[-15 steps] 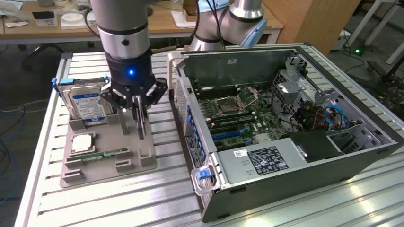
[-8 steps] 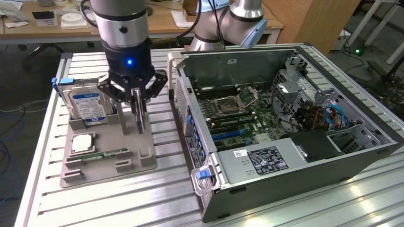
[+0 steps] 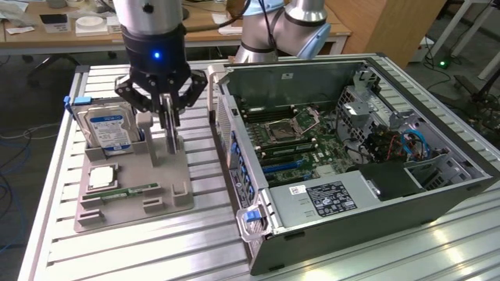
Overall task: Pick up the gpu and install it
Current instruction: 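Pick up the gpu and move the gpu toward the slot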
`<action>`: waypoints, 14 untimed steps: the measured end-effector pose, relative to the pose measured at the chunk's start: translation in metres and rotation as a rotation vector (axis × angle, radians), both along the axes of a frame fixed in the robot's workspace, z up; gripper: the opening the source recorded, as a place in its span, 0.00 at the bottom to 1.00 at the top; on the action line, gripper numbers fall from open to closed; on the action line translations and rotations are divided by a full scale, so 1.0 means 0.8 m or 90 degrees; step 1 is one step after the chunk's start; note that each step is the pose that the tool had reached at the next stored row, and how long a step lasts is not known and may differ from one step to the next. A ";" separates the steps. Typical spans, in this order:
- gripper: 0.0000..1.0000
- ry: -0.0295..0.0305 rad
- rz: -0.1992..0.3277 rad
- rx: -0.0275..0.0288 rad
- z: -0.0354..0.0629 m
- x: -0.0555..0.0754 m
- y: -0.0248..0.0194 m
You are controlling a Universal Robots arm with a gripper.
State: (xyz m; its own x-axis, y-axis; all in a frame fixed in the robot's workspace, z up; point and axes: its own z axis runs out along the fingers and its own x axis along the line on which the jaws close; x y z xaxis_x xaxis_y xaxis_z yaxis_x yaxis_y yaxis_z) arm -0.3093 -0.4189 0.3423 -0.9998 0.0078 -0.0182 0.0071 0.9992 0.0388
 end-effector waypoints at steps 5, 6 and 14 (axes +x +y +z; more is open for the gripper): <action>0.28 0.0000 0.000 0.0001 0.028 0.000 0.0000; 0.28 0.0000 0.000 0.0000 0.034 0.000 0.0000; 0.28 0.0000 0.000 0.0001 0.077 0.000 0.0000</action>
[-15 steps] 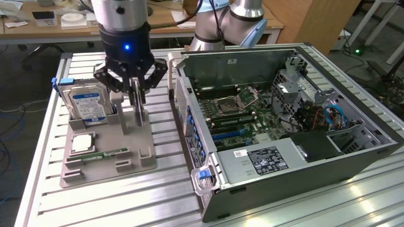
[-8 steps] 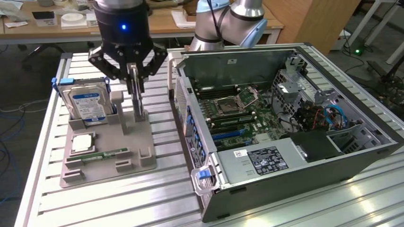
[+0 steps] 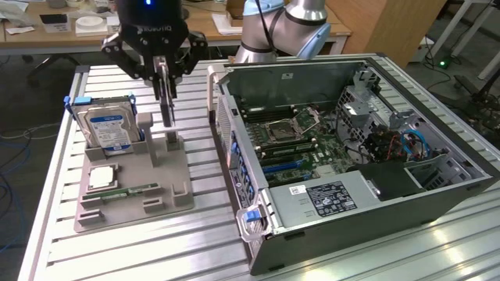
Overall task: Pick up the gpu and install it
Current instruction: 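Pick up the gpu and move the gpu toward the slot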
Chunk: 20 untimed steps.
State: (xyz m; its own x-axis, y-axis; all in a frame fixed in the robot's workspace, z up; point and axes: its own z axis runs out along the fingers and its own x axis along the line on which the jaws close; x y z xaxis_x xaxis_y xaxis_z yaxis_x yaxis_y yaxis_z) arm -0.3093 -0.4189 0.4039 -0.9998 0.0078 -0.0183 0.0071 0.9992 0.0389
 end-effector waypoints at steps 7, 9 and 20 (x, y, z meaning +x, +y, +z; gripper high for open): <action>0.28 0.0001 0.000 0.0001 0.024 0.000 0.0000; 0.28 0.0001 0.000 0.0001 0.024 0.000 0.0000; 0.28 0.0002 0.000 0.0001 0.024 0.039 0.0002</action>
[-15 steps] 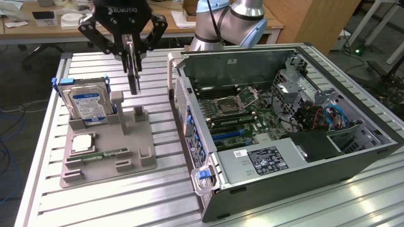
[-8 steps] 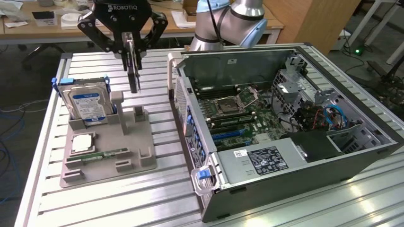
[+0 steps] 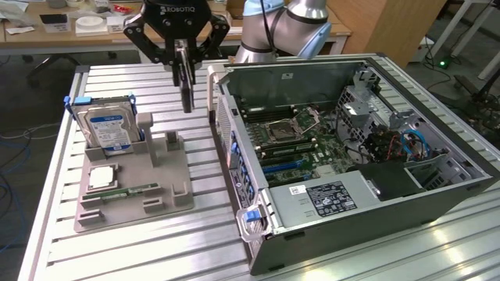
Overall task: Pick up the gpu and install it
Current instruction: 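Pick up the gpu and move the gpu toward the slot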
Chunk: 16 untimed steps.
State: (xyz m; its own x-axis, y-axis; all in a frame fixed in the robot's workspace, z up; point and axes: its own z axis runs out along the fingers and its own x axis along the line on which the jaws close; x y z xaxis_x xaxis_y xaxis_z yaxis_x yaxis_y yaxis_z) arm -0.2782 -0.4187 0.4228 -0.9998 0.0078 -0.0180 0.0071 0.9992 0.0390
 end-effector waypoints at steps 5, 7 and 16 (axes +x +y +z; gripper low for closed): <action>0.28 0.0000 0.000 -0.0001 0.000 0.016 0.0000; 0.28 0.0001 0.000 -0.0001 0.000 0.023 0.0000; 0.28 0.0001 0.000 0.0000 0.000 0.057 0.0000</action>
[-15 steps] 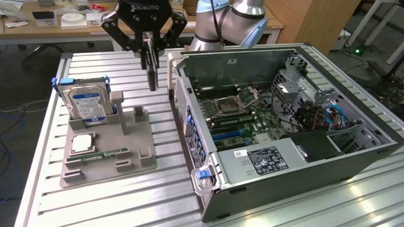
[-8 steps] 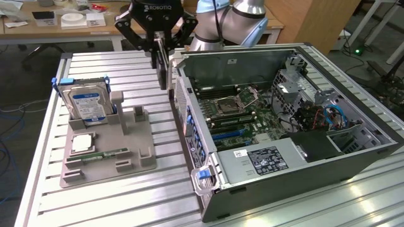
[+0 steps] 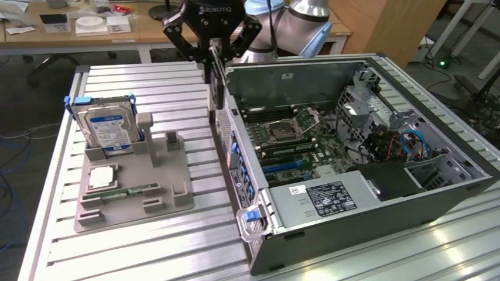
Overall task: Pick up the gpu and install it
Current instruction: 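Pick up the gpu and move the gpu toward the slot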
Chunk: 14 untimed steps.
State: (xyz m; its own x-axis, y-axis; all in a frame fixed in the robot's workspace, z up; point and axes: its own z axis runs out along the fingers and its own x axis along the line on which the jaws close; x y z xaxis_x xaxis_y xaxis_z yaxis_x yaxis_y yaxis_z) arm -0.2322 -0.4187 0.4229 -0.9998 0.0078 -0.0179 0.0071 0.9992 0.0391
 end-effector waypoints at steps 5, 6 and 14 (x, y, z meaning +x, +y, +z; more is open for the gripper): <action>0.28 0.0000 0.000 0.0000 0.000 0.018 0.0000; 0.28 0.0000 0.000 0.0000 0.000 0.021 0.0000; 0.28 0.0000 0.000 0.0000 0.000 0.047 0.0000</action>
